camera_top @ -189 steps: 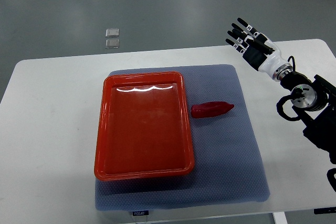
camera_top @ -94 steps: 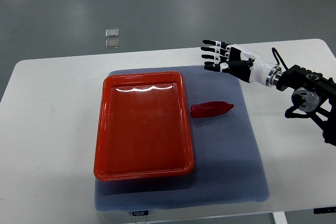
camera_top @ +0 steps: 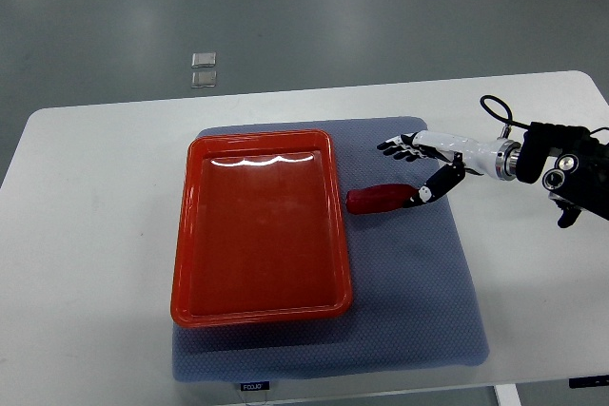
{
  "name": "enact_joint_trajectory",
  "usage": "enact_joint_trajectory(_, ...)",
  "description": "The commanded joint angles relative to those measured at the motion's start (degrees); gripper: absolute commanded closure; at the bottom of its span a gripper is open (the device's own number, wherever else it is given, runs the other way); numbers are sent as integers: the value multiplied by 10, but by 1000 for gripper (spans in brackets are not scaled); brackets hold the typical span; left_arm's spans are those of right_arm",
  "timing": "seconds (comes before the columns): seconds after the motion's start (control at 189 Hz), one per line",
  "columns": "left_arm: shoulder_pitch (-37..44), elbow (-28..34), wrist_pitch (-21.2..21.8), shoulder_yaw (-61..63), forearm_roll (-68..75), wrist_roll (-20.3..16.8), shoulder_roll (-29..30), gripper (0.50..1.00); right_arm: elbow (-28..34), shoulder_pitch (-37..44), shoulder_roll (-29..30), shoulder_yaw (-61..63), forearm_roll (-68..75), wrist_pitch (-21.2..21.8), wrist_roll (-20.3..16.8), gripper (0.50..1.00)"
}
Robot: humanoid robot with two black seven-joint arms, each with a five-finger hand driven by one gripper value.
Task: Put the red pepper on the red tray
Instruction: 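Close the right hand fingers around the red pepper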
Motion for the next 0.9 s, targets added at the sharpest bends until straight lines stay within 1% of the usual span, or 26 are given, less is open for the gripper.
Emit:
enact_joint_trajectory(0.0, 1, 0, 0, 0, 0, 0, 0, 500, 9, -1, -1, -12, -9, -18, 2, 583)
enact_joint_trajectory(0.196, 1, 0, 0, 0, 0, 0, 0, 500, 11, 1, 6, -12, -10, -19, 5, 585)
enact_joint_trajectory(0.37, 2, 0, 0, 0, 0, 1, 0, 500, 10, 1, 10, -13, -10, -32, 10, 587)
enact_joint_trajectory(0.434, 2, 1, 0, 0, 0, 1, 0, 500, 10, -1, 17, -17, -11, -41, 12, 597)
enact_joint_trajectory(0.508, 1, 0, 0, 0, 0, 1, 0, 500, 10, 0, 18, -32, -11, -50, 15, 597)
enact_joint_trajectory(0.683, 1, 0, 0, 0, 0, 1, 0, 500, 9, -6, 23, -42, -17, -57, 19, 599)
enact_joint_trajectory(0.772, 1, 0, -1, 0, 0, 1, 0, 500, 8, -8, 26, -42, -19, -60, 20, 613)
enact_joint_trajectory(0.81, 1, -1, -1, 0, 0, 1, 0, 500, 6, -10, 27, -43, -19, -67, 20, 630)
enact_joint_trajectory(0.894, 1, -1, 0, 0, 0, 1, 0, 500, 4, -15, 35, -50, -21, -78, 20, 640)
